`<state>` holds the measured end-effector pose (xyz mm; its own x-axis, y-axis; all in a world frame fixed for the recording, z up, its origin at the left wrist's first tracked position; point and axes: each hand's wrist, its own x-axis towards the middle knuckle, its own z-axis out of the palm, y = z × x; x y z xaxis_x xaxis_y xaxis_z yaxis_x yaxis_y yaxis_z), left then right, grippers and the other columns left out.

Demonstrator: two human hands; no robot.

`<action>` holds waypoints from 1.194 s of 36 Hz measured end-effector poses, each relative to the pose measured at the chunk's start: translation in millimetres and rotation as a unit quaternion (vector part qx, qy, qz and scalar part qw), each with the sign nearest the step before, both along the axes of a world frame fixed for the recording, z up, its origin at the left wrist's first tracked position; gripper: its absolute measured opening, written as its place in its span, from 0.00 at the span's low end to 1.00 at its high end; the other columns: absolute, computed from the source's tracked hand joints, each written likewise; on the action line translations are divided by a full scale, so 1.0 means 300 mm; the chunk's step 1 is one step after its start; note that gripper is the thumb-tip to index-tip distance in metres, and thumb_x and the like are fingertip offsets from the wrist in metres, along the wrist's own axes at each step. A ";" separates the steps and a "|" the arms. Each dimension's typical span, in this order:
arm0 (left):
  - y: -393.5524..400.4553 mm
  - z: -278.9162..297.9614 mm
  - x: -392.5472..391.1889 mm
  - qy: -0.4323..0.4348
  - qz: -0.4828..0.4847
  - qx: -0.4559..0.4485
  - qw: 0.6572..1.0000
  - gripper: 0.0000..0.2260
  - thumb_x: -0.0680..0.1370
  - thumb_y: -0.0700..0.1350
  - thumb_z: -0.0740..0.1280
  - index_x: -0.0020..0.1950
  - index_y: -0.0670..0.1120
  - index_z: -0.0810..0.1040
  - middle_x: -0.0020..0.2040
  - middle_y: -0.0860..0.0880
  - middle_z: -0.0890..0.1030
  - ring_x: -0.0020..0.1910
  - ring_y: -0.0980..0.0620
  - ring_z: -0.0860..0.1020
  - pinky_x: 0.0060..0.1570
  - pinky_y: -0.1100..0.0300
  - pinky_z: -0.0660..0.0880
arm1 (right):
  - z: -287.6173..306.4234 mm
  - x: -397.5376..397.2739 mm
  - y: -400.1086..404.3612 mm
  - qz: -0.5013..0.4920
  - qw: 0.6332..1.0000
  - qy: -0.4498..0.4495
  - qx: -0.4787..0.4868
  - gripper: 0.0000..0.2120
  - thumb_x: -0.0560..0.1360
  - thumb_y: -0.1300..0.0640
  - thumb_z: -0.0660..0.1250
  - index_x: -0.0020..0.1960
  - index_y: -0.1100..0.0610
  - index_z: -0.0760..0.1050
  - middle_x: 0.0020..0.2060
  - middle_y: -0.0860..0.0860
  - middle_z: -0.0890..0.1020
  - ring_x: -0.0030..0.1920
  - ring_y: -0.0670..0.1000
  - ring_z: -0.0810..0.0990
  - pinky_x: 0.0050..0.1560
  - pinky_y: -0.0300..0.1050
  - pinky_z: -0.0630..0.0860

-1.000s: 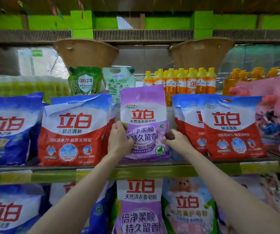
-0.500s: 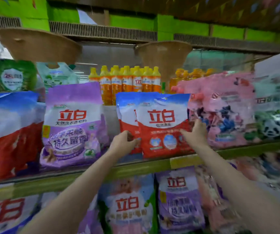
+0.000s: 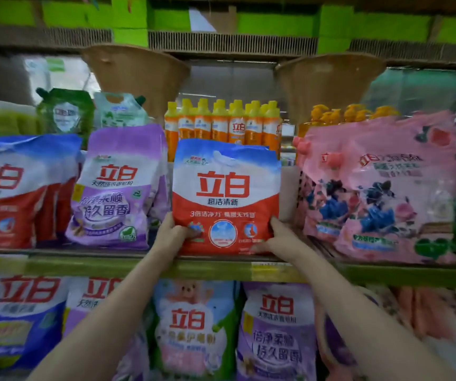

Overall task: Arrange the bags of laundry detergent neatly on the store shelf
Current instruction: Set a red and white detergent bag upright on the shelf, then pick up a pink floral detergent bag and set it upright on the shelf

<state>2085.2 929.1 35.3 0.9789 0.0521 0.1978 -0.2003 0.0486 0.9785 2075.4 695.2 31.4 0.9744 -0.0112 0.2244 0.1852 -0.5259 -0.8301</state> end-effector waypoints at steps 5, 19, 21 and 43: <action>-0.021 -0.002 0.005 -0.002 -0.021 -0.001 1.000 0.23 0.71 0.26 0.66 0.60 0.43 0.65 0.54 0.42 0.78 0.49 0.44 0.78 0.44 0.52 0.78 | -0.005 -0.001 -0.001 -0.012 1.000 0.013 -0.019 0.41 0.60 0.61 0.79 0.68 0.54 0.64 0.61 0.50 0.77 0.59 0.52 0.77 0.64 0.50 0.73; -0.144 0.046 -0.141 -0.208 0.278 0.550 0.760 0.26 0.71 0.45 0.68 0.65 0.39 0.64 0.63 0.39 0.66 0.63 0.39 0.65 0.60 0.47 0.62 | 0.101 -0.140 -0.036 0.001 0.985 0.045 -0.165 0.24 0.71 0.54 0.73 0.63 0.62 0.73 0.60 0.54 0.78 0.59 0.55 0.78 0.60 0.47 0.75; -0.229 0.049 -0.158 -0.231 0.230 0.580 0.747 0.22 0.73 0.46 0.66 0.64 0.42 0.66 0.63 0.42 0.67 0.63 0.41 0.66 0.61 0.48 0.63 | 0.121 -0.187 -0.096 -0.006 0.990 0.032 -0.137 0.20 0.73 0.57 0.70 0.61 0.65 0.74 0.58 0.57 0.79 0.58 0.57 0.78 0.61 0.52 0.75; -1.039 -0.015 -0.086 -0.063 -0.131 0.279 0.949 0.36 0.54 0.50 0.76 0.60 0.46 0.72 0.51 0.48 0.80 0.50 0.51 0.77 0.48 0.59 0.75 | 0.013 -0.395 -1.083 -0.073 0.981 0.003 -0.177 0.36 0.68 0.40 0.71 0.71 0.52 0.64 0.64 0.46 0.73 0.65 0.50 0.72 0.65 0.46 0.69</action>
<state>2059.5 617.5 30.9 0.9107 -0.3364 0.2396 -0.3699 -0.4063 0.8355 1956.9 370.3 35.3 0.9695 -0.0741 0.2338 0.0814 -0.8020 -0.5918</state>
